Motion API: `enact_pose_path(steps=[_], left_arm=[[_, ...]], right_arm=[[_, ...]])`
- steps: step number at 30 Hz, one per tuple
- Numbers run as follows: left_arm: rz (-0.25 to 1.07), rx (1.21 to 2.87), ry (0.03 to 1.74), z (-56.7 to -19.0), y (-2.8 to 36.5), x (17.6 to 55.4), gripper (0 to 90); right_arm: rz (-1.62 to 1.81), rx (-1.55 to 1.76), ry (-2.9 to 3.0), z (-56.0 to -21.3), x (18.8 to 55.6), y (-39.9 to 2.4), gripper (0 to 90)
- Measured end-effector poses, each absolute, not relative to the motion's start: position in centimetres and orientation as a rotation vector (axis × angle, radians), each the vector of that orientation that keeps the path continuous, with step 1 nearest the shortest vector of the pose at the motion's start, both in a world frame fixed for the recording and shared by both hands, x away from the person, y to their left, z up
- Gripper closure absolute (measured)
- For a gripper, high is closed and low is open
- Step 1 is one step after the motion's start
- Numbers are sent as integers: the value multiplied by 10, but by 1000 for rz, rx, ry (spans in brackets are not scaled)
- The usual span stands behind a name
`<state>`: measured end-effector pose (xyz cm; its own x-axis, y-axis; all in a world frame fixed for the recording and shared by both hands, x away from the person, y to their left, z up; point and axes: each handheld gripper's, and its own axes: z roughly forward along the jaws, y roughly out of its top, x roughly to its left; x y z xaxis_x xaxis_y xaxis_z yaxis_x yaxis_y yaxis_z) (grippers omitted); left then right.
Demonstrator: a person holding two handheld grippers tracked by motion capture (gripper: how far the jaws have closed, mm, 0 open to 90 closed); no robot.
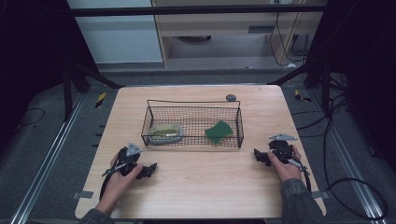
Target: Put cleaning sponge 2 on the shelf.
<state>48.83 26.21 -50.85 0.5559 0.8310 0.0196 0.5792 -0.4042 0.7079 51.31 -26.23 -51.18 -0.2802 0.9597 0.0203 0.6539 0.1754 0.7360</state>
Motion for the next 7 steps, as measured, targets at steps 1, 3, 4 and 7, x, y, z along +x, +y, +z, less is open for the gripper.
enact_pose_path(steps=[1,3,4,7], left_arm=[[492,2131,1128,-509,262,488,0],[493,2131,1128,-509,262,488,0],[492,2131,1127,-509,262,488,0],[491,2132,1124,-509,262,489,0]], right_arm=[[880,1509,2007,-512,513,-261,38],[874,1488,2023,-512,513,-260,38],[874,1483,2030,-512,513,-260,38],[881,1474,2041,-512,512,-259,38]])
